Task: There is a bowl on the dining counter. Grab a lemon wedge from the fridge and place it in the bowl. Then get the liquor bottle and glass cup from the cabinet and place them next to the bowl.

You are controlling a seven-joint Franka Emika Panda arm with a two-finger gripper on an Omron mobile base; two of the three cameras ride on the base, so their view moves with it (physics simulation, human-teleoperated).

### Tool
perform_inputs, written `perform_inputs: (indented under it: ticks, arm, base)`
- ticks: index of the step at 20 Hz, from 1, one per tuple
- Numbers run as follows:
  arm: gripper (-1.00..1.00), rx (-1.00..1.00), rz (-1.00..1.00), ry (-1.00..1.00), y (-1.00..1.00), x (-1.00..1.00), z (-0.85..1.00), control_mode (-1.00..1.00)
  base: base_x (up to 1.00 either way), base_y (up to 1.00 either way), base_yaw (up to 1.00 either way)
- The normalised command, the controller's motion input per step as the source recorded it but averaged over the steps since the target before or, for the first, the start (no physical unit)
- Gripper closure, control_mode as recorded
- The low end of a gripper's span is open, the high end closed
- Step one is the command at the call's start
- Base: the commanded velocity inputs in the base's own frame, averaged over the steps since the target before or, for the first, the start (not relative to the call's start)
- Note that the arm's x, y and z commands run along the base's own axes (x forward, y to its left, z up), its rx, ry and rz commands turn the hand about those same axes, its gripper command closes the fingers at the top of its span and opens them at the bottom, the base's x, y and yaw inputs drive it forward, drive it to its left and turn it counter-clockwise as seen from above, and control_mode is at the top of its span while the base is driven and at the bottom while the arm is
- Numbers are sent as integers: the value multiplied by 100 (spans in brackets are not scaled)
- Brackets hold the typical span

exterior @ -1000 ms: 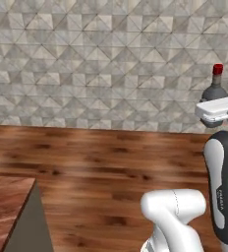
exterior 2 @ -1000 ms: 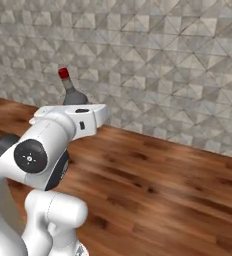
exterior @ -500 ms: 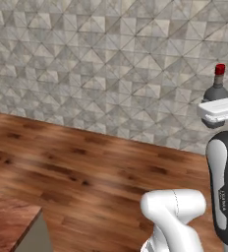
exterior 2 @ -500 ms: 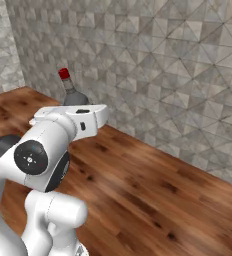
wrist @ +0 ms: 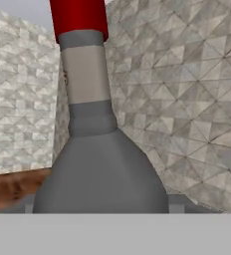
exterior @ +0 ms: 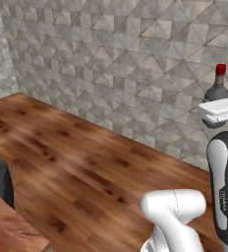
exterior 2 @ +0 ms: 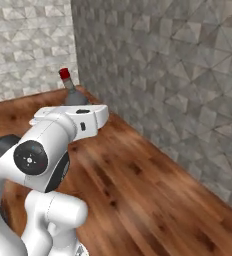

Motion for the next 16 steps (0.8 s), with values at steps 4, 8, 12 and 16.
perform_inputs:
  ticks: [4,8,12,16]
  arm:
    - [100,0,0,0,0,0,0,100]
    - [100,0,0,0,0,0,0,100]
    - [100,0,0,0,0,0,0,100]
    - [100,0,0,0,0,0,0,100]
  base:
    - [100,-3,55]
    - [100,-7,55]
    - [100,-16,55]
    - [100,-40,49]
